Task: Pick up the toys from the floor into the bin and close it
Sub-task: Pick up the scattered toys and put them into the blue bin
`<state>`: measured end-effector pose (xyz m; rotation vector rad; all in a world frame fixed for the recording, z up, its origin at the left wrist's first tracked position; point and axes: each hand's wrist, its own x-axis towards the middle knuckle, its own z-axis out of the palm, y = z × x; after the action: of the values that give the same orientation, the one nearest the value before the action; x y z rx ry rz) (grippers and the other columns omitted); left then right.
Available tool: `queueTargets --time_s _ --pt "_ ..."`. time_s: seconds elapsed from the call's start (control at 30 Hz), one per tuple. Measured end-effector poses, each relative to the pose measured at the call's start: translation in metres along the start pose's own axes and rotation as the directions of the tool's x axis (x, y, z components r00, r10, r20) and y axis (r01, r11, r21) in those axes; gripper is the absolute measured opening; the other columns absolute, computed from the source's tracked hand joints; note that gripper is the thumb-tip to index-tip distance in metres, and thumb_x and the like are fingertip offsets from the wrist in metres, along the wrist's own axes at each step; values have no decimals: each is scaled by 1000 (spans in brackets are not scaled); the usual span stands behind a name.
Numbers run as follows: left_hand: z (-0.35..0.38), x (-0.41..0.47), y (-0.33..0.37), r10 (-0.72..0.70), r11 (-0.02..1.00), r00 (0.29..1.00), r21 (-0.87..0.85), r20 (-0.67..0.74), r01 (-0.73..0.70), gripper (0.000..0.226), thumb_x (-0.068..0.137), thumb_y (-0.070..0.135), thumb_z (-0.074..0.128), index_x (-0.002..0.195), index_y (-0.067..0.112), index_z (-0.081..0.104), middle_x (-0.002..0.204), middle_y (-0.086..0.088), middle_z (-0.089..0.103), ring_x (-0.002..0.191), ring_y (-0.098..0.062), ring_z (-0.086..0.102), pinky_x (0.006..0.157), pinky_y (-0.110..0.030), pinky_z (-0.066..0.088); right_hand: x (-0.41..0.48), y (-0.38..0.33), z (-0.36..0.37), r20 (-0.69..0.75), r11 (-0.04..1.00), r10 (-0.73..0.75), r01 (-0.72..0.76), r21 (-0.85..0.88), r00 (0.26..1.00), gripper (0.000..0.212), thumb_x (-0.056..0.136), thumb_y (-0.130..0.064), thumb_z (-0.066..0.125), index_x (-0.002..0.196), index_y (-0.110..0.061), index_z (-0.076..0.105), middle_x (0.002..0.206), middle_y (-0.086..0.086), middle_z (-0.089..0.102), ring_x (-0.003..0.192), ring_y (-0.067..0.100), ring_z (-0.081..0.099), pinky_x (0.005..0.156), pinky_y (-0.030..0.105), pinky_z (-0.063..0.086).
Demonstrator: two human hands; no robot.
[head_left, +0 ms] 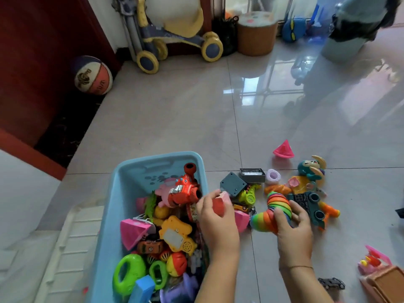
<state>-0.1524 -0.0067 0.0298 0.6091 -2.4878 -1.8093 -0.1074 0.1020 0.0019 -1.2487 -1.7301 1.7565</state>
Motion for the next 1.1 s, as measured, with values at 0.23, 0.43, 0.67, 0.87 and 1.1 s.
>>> queueTargets --time_s 0.23,0.43,0.67,0.87,1.1 --pt "-118 18 1 -244 961 872 -223 -425 161 21 87 13 59 107 18 62 119 -3 53 100 -22 55 80 -29 42 -98 -60 83 472 984 -30 -57 167 881 36 83 -15 69 115 -23 56 109 11 62 93 22 64 86 44 54" --pt "-155 33 10 -269 931 842 -350 -467 104 43 93 29 50 134 17 46 139 -11 49 118 -29 54 91 -37 44 -135 -69 182 656 987 106 -158 20 747 58 87 -20 64 138 -25 35 135 10 44 119 23 52 100 44 47" --pt "-128 34 17 -177 927 923 -374 -341 40 43 98 23 45 139 14 40 144 -8 45 131 -20 45 95 -24 36 -106 -71 148 682 998 -50 10 62 729 47 91 -14 59 134 -23 41 130 0 47 106 6 53 68 10 51" --pt "-50 12 15 40 971 995 -231 -88 -59 33 96 20 47 129 17 49 129 -2 53 121 -12 50 89 -9 42 -28 -32 57 340 993 -117 104 56 933 29 87 0 59 111 -16 55 115 9 60 94 5 58 74 15 50" --pt "53 9 -35 -24 957 988 289 150 -20 41 89 17 55 130 17 50 134 -1 48 124 -17 45 100 -27 37 52 40 12 271 919 -5 111 -379 963 38 83 -17 67 115 -24 50 122 5 48 108 17 51 87 30 44"
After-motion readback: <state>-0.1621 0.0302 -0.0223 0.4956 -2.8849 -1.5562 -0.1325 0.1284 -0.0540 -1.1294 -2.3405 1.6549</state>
